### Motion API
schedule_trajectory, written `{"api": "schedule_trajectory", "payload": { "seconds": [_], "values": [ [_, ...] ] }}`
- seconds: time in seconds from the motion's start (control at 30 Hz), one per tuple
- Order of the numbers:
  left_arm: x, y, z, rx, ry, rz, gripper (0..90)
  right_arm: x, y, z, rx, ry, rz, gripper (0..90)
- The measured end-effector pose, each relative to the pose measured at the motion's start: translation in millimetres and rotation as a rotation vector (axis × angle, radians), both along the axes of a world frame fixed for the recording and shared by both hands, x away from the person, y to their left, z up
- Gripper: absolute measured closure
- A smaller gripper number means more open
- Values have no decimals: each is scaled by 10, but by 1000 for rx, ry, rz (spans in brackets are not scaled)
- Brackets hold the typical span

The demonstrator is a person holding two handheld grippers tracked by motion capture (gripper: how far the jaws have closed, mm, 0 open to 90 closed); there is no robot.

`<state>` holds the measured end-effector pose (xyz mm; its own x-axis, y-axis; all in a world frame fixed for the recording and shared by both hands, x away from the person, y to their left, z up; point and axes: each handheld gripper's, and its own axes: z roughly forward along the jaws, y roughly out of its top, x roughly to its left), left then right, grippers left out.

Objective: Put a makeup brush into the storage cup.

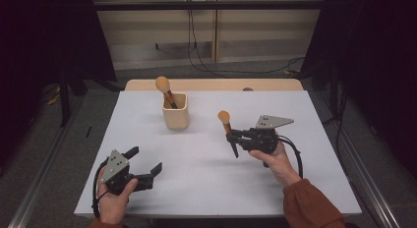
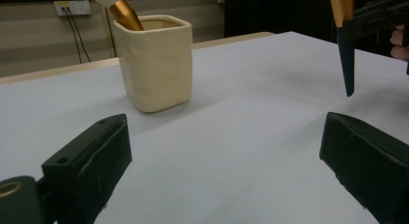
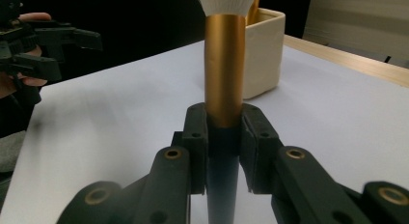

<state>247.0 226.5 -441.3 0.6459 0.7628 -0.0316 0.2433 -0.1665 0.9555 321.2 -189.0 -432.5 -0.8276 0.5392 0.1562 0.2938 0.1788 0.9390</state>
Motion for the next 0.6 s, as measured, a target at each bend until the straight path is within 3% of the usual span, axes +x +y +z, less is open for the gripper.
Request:
{"api": "schedule_trajectory", "payload": {
  "seconds": [0.23,0.43,0.53,0.6],
  "values": [
    [27,-100,105,-32,-27,14,38,-30,40,8,16,-3,7,744],
    [84,-230,177,-29,-32,-28,38,-56,93,4,16,-6,27,744],
    [123,-308,207,-5,-31,-55,38,-73,110,18,14,-7,34,744],
    [143,-340,229,-20,-30,-62,38,-86,118,31,24,-11,34,744]
  ]
}}
